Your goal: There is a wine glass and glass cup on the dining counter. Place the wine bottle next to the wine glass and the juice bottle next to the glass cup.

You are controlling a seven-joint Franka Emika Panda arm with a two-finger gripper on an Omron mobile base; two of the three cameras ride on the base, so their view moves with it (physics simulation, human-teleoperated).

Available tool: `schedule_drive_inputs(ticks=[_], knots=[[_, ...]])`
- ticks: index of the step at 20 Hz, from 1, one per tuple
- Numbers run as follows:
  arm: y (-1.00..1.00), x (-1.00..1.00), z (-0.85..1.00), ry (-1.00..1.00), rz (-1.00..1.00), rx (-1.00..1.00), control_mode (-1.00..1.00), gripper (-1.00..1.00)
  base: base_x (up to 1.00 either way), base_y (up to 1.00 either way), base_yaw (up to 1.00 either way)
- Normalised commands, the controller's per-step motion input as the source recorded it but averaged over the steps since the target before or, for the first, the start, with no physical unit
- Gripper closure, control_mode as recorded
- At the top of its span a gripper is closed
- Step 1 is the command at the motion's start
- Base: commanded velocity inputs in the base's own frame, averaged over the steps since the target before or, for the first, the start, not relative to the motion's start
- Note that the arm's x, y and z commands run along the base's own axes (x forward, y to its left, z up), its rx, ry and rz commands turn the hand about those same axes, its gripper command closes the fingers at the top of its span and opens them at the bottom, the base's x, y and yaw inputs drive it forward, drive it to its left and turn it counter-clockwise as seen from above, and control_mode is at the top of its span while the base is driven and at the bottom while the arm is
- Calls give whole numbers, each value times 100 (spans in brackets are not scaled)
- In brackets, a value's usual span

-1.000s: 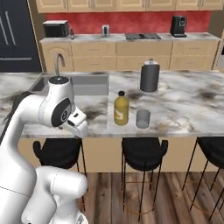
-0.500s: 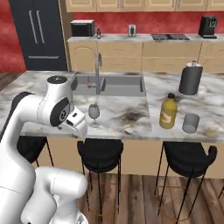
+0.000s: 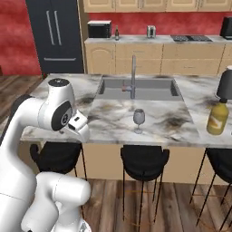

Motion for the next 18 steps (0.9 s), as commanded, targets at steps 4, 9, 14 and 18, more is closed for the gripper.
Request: schedule_drive_inputs(ticks=[4, 9, 14, 18], knots=[[0, 0, 0, 0, 0, 0, 100, -100, 9, 83, 0], [0, 0, 0, 0, 0, 0, 100, -100, 19, 84, 0], [0, 0, 0, 0, 0, 0, 100, -100, 23, 84, 0], [0, 0, 0, 0, 0, 0, 100, -100, 24, 82, -1]])
